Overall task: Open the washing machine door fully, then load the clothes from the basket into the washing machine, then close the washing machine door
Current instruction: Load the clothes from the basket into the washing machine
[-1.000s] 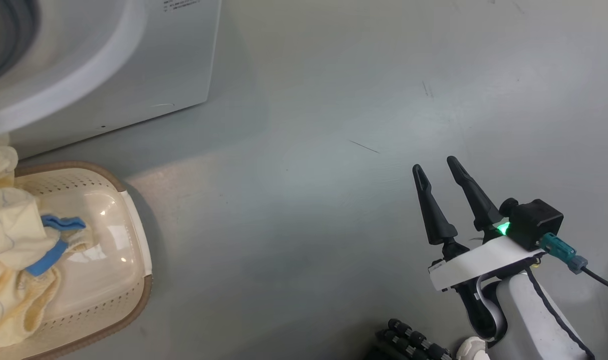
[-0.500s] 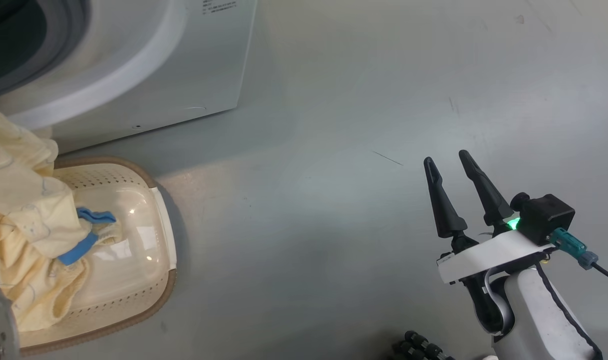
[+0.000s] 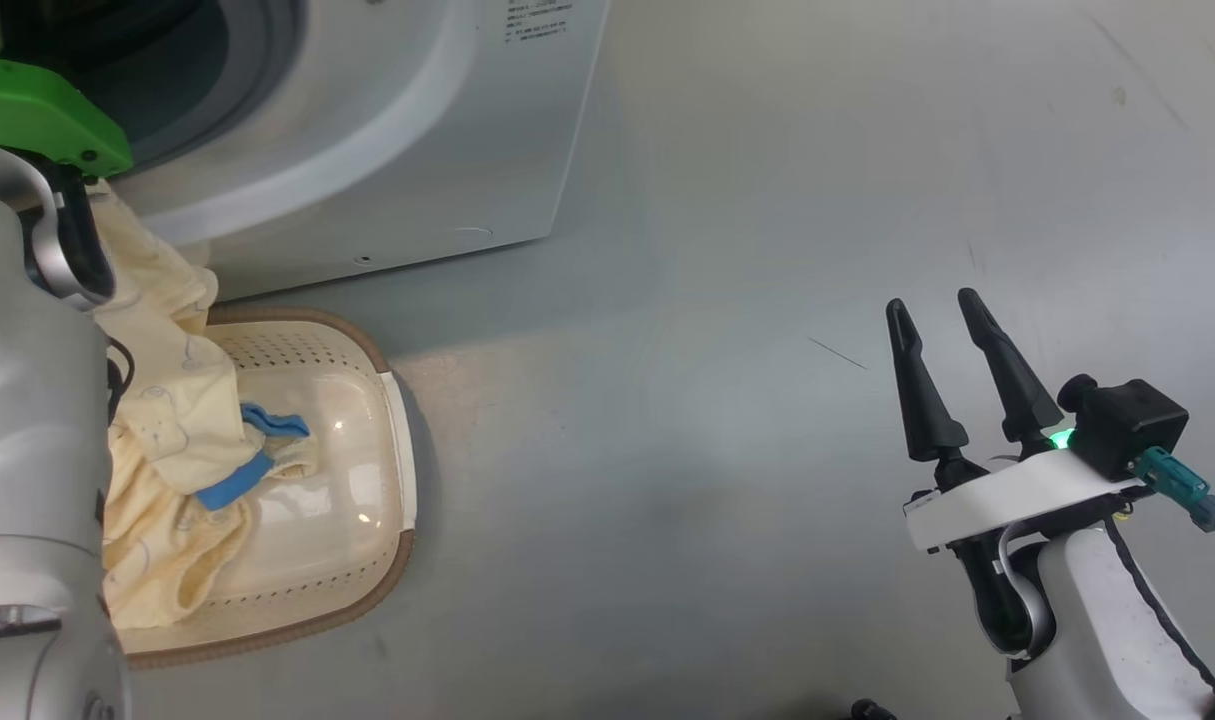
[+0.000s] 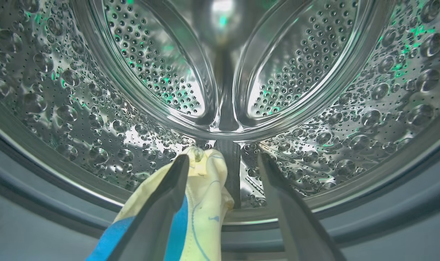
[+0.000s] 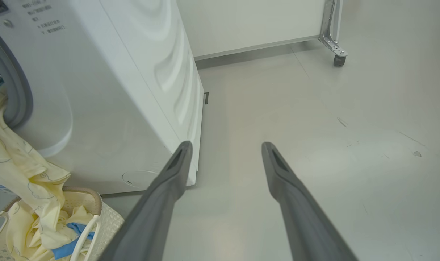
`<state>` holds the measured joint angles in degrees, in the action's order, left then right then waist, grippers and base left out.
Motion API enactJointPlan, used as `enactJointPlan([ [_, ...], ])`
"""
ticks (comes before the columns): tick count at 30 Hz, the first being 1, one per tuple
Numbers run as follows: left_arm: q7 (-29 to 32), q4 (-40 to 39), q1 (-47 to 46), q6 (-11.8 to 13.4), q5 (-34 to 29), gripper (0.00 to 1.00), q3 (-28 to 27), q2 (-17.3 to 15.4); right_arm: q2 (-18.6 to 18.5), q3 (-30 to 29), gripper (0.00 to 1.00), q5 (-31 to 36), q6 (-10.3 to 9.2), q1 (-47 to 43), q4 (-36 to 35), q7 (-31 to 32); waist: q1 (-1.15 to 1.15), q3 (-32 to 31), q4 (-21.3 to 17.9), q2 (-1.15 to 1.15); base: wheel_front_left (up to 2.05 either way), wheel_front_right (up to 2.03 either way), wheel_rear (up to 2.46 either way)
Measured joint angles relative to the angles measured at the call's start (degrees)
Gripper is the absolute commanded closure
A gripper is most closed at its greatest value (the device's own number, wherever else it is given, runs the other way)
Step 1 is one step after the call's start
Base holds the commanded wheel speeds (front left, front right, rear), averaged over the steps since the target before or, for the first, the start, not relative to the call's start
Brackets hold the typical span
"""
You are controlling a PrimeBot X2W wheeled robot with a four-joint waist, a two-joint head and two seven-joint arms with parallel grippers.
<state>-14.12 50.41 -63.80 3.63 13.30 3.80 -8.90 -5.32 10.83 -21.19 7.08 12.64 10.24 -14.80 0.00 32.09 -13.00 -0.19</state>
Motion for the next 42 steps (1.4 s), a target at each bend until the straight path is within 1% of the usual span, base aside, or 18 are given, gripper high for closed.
enactJointPlan([
  [8, -0.27, -1.78, 3.07, -0.53, 0.01, 0.0, 0.99, 3.55, -0.62, -1.91, 0.0, 0.1, 0.0, -0.32, 0.03, 0.0, 0.0, -1.76, 3.22, 0.0, 0.0, 0.0, 0.0],
  [16, -0.29, -4.88, 8.86, -0.71, 0.02, 0.0, 1.21, 5.01, -1.33, -3.42, 0.0, 0.55, 0.0, -0.38, -0.32, 0.0, 0.0, -2.71, 6.05, 0.0, 0.0, 0.0, 0.0],
  [26, -0.53, -12.61, 19.15, -0.67, 0.07, 0.0, 1.15, 5.34, -2.36, -3.89, 0.0, 1.4, 0.0, -0.34, -1.27, 0.0, 0.0, -3.15, 7.91, 0.0, 0.0, 0.0, 0.0],
  [31, -0.53, -16.52, 26.38, -0.1, 0.37, 0.0, 0.31, 6.11, -2.98, -5.14, 0.0, 1.77, 0.0, -0.36, -1.75, 0.0, 0.0, -3.22, 8.43, 0.0, 0.0, 0.0, 0.0],
  [37, -0.53, -20.14, 30.63, 0.05, 0.69, 0.0, 0.66, 6.8, -3.57, -7.05, 0.0, 1.99, 0.0, -0.75, -2.16, 0.0, 0.0, -3.12, 9.23, 0.0, 0.0, 0.0, 0.0],
  [42, -0.53, -24.38, 34.4, 0.15, 0.81, 0.0, 0.66, 6.93, -3.54, -6.95, 0.0, 2.05, 0.0, -0.74, -2.35, 0.0, 0.0, -2.75, 10.0, 0.0, 0.0, 0.0, 0.0],
])
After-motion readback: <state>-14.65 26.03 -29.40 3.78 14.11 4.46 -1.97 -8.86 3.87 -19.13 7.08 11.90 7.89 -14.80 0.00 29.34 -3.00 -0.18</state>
